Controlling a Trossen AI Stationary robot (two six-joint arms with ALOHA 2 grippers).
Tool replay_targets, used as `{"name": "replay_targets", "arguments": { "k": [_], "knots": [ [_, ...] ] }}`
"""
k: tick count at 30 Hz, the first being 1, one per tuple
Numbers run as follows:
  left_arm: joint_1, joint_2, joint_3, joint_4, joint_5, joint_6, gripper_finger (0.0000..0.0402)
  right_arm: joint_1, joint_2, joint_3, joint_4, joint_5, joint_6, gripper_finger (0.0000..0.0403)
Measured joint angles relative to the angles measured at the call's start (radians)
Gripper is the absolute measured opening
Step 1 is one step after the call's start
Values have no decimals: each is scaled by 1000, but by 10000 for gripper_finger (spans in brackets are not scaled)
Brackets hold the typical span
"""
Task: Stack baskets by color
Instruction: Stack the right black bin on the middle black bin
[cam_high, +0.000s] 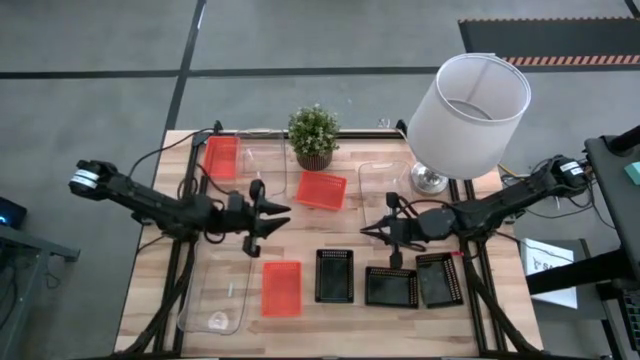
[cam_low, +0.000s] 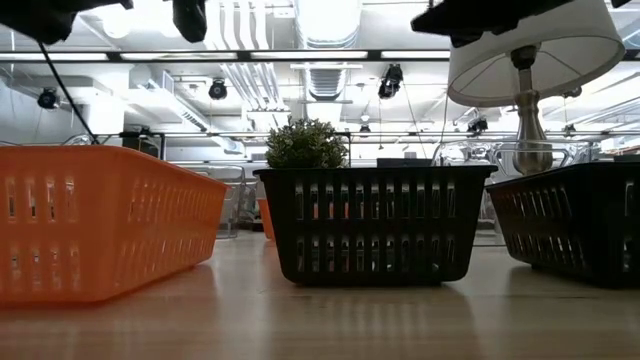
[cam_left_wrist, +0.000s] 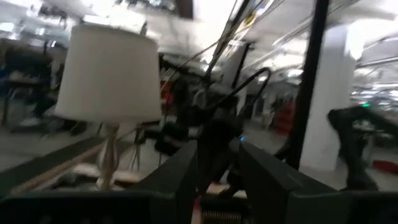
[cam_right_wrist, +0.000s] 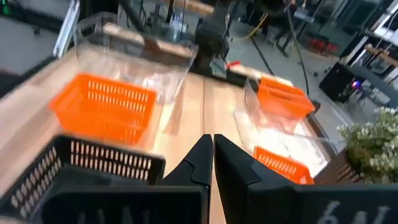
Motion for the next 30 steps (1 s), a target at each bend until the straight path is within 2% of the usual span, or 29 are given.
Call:
{"name": "replay_targets", "arguments": {
  "k": [7, 11, 21, 26, 30],
  "knots": [
    [0, -2, 145, -420, -61, -109, 102, 0, -11, 12, -69, 3, 10, 9],
    [0, 23, 221, -579, -62, -153, 102, 0, -13, 10, -75, 6, 11, 9],
    [0, 161, 356, -760, 23, -150, 102, 0, -14, 10, -114, 6, 60, 9],
    [0, 208, 396, -793, 32, -61, 102, 12, -6, 72, -251, -72, 126, 12],
    [0, 216, 409, -790, 30, 19, 102, 45, 32, 166, -411, -106, 199, 35]
  ]
}}
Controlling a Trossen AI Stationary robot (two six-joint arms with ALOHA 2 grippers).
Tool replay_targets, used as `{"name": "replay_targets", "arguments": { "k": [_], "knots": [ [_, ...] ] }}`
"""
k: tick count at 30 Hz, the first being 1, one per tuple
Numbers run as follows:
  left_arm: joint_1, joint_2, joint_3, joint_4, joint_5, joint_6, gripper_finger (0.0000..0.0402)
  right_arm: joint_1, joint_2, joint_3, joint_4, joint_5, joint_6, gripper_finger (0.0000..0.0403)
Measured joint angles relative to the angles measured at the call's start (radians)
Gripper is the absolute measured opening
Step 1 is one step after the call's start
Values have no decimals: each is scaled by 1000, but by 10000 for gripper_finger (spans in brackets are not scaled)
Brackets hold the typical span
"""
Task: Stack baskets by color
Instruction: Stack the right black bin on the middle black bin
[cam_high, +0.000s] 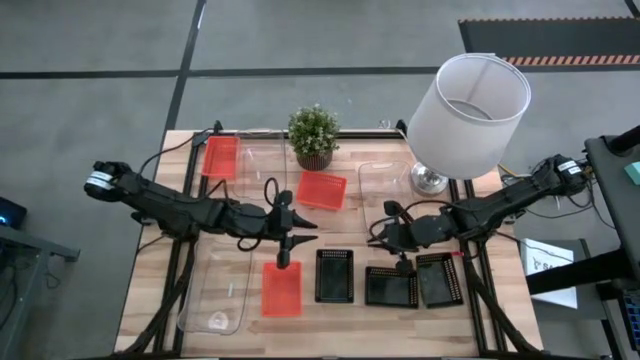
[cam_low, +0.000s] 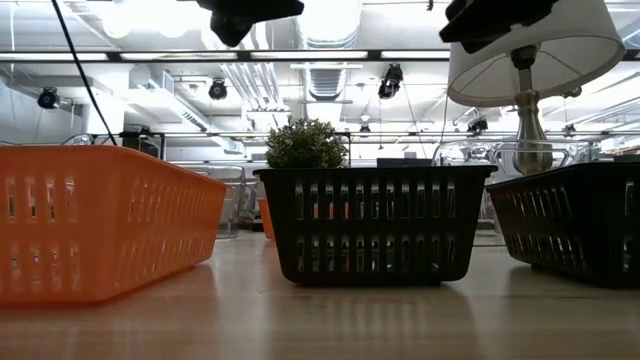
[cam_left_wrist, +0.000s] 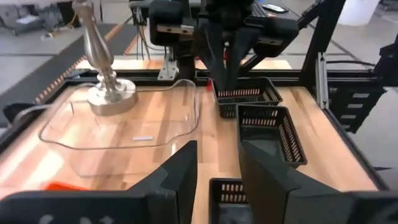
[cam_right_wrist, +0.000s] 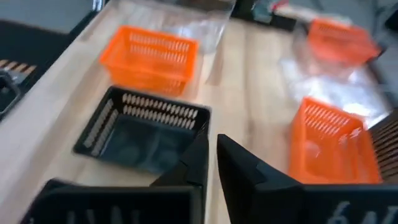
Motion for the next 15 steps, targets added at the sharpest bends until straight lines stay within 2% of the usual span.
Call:
{"name": "replay_targets", "arguments": {
  "k": [9, 13, 15],
  "knots": [
    [-1, -32, -2, 8, -7, 133, 102, 98, 178, 279, -404, -1, 148, 117],
    [-1, -38, -4, 6, -7, 144, 102, 131, 277, 413, -611, -12, 293, 140],
    [-1, -38, -4, 6, -7, 147, 102, 143, 320, 462, -690, -61, 369, 148]
  ]
}}
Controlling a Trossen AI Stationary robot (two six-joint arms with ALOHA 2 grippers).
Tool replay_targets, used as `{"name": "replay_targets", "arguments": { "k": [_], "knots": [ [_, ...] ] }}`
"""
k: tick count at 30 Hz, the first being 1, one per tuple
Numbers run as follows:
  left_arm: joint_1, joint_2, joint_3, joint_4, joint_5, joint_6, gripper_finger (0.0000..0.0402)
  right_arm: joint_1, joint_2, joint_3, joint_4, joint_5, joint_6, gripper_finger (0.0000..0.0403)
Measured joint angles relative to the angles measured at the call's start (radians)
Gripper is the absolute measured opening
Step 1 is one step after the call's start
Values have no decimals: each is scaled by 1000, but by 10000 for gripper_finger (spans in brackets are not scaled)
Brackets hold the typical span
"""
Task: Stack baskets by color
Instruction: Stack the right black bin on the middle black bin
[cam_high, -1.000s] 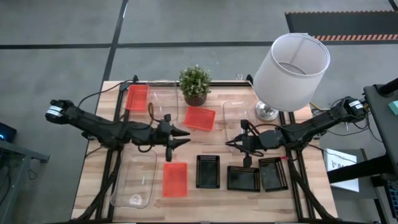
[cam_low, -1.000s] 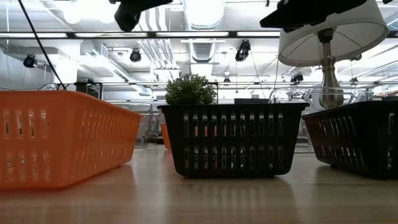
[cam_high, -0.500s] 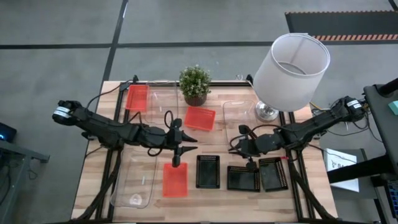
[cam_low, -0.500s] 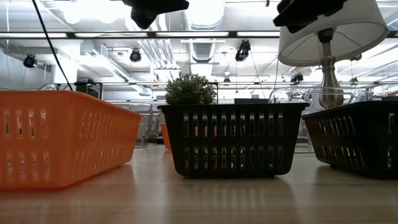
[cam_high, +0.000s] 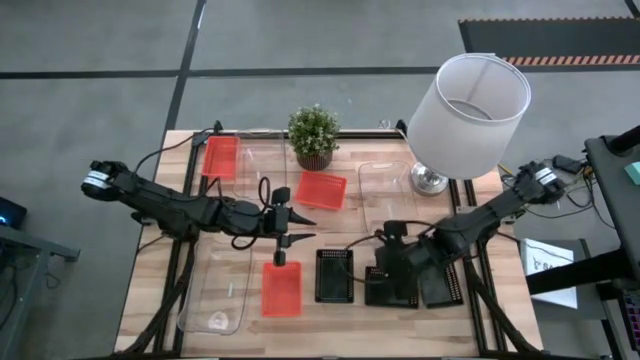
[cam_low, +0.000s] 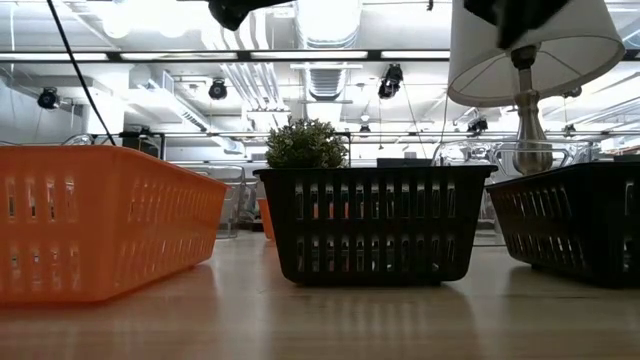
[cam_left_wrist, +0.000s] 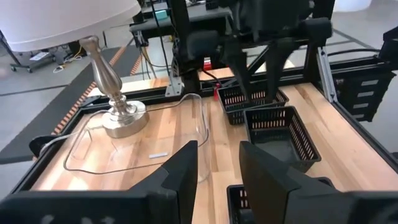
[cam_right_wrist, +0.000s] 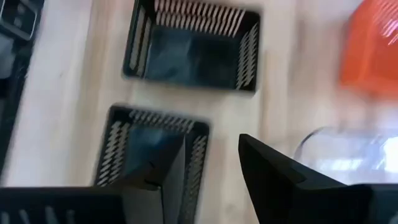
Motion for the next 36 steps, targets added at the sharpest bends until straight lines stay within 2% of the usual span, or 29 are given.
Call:
{"name": "replay_targets", "arguments": {
  "k": [4, 10, 14, 19, 24, 27, 32, 36],
  "knots": [
    [0, 0, -2, -9, 0, 1, 102, 33, 67, 53, -109, -88, 191, 155],
    [-2, 0, -9, -13, -1, 0, 102, 63, 92, 40, -224, -176, 689, 150],
    [-2, 0, -18, -12, -2, 0, 102, 123, 75, 3, -223, -262, 931, 146],
    [-2, 0, -21, -12, -2, 2, 102, 184, 55, -47, -223, -277, 1179, 144],
    [-2, 0, -21, -8, -2, 27, 102, 232, 54, -97, -209, -281, 1331, 143],
    [-2, 0, -21, -8, -2, 28, 102, 251, 54, -131, -143, -280, 1397, 138],
    [-2, 0, -21, -8, -2, 29, 102, 276, 58, -197, -23, -281, 1454, 127],
    [-2, 0, -21, -9, -2, 30, 102, 290, 61, -237, -2, -280, 1480, 118]
  ]
}}
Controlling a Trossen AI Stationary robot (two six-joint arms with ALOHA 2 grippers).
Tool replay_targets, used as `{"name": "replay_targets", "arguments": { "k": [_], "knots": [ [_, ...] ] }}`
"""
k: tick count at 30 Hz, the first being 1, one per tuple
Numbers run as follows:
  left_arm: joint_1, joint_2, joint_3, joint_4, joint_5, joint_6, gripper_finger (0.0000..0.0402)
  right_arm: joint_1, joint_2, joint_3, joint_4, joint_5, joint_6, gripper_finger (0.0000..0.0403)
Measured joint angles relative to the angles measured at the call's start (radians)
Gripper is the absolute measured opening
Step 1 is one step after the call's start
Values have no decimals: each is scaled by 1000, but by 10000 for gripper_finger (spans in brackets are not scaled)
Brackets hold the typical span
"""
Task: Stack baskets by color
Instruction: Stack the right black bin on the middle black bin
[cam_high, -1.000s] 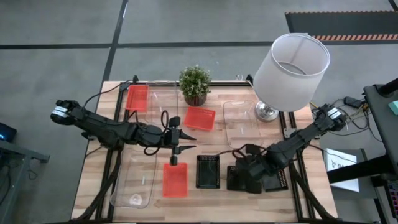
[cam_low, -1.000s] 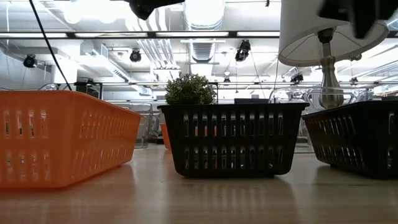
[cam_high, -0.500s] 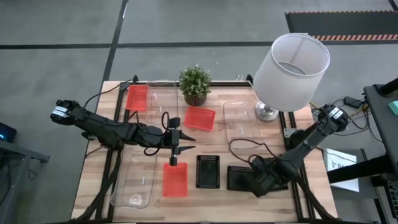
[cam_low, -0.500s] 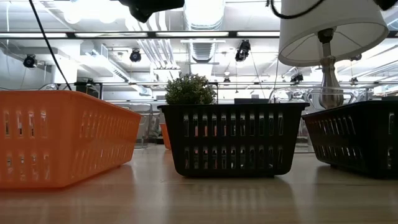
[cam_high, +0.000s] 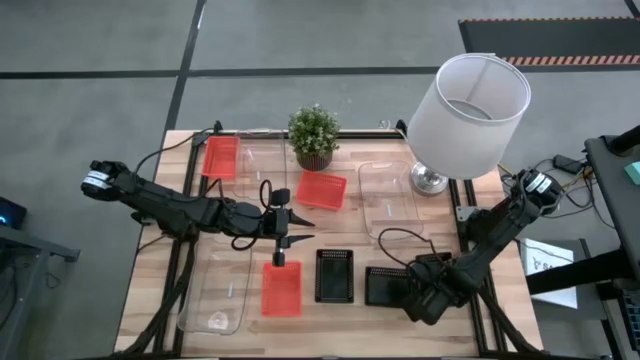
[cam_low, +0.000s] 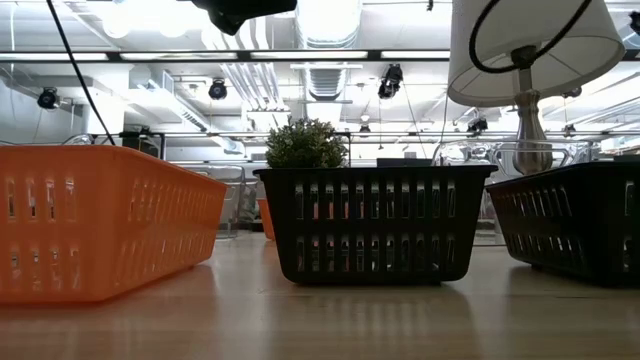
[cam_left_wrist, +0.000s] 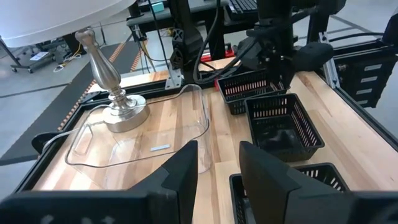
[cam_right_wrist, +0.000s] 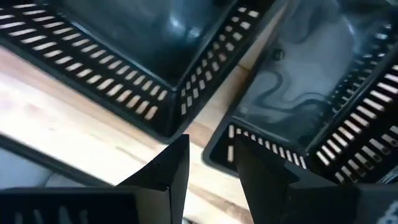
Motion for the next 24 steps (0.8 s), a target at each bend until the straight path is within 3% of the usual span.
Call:
{"name": "replay_targets", "arguments": {
  "k": [24],
  "knots": [
    [0, 0, 0, 1, 0, -1, 102, 0, -9, -45, -19, 0, -18, 109]
  ]
}}
